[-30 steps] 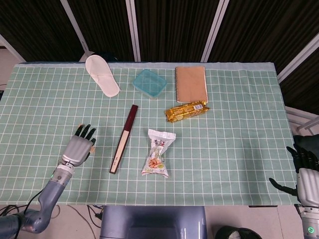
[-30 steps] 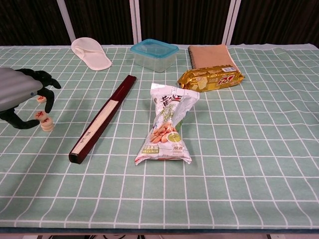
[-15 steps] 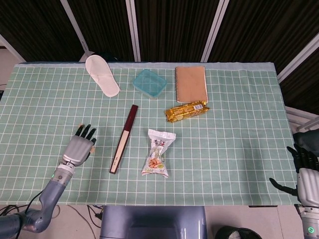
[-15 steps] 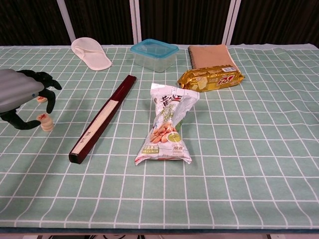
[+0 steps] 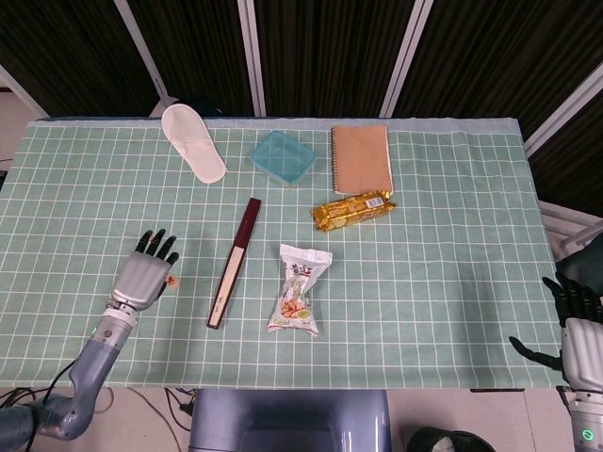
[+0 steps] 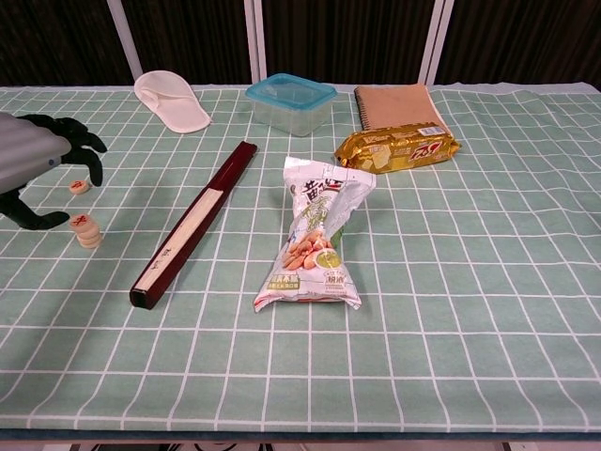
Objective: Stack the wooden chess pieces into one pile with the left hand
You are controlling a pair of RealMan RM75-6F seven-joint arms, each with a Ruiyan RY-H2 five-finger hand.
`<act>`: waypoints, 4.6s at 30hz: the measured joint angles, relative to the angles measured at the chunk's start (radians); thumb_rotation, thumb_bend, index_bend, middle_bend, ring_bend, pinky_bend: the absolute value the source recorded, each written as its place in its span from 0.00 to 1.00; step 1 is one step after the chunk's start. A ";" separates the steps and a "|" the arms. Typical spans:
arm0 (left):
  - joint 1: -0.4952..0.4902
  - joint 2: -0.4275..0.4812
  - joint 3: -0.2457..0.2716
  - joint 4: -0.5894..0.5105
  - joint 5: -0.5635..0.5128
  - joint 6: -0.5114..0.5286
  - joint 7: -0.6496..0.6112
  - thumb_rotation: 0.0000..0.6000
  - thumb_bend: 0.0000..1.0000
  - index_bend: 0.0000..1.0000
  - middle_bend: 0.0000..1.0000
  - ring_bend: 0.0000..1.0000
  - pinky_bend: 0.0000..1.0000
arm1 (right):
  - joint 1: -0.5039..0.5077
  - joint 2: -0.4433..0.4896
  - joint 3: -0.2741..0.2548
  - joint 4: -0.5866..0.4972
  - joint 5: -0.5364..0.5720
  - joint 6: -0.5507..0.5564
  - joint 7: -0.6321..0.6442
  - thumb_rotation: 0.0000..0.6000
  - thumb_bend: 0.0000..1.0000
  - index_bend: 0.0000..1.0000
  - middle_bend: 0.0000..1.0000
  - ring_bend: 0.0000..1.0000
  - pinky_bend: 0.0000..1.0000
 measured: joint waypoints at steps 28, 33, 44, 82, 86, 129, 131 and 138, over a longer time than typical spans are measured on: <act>-0.110 -0.077 -0.112 0.372 -0.251 -0.247 -0.139 1.00 0.28 0.37 0.12 0.00 0.09 | -0.003 -0.004 0.002 -0.009 0.012 -0.001 -0.006 1.00 0.20 0.11 0.07 0.06 0.00; -0.128 -0.118 -0.113 0.419 -0.261 -0.261 -0.140 1.00 0.28 0.38 0.12 0.00 0.09 | -0.001 -0.003 0.004 -0.009 0.018 -0.007 -0.006 1.00 0.20 0.11 0.07 0.06 0.00; -0.161 -0.181 -0.115 0.491 -0.298 -0.273 -0.094 1.00 0.29 0.40 0.12 0.00 0.09 | -0.001 -0.001 0.007 -0.012 0.027 -0.010 -0.002 1.00 0.20 0.11 0.07 0.06 0.00; -0.177 -0.225 -0.097 0.534 -0.299 -0.268 -0.045 1.00 0.32 0.46 0.14 0.00 0.09 | -0.003 0.000 0.011 -0.022 0.041 -0.016 0.002 1.00 0.20 0.11 0.07 0.06 0.00; -0.177 -0.226 -0.095 0.529 -0.295 -0.266 -0.044 1.00 0.34 0.47 0.15 0.00 0.09 | -0.003 0.001 0.011 -0.022 0.042 -0.016 0.003 1.00 0.20 0.11 0.07 0.06 0.00; -0.041 0.110 0.041 -0.070 0.003 -0.056 -0.091 1.00 0.35 0.49 0.17 0.00 0.09 | -0.003 0.002 0.012 -0.025 0.036 -0.012 0.004 1.00 0.20 0.11 0.07 0.06 0.00; -0.037 0.102 0.048 -0.066 0.005 -0.058 -0.087 1.00 0.35 0.49 0.16 0.00 0.09 | -0.003 0.002 0.012 -0.025 0.038 -0.013 0.006 1.00 0.20 0.11 0.07 0.06 0.00; -0.035 0.062 0.049 -0.036 0.016 -0.056 -0.071 1.00 0.35 0.49 0.16 0.00 0.09 | -0.003 0.003 0.013 -0.025 0.040 -0.014 0.006 1.00 0.21 0.11 0.07 0.06 0.00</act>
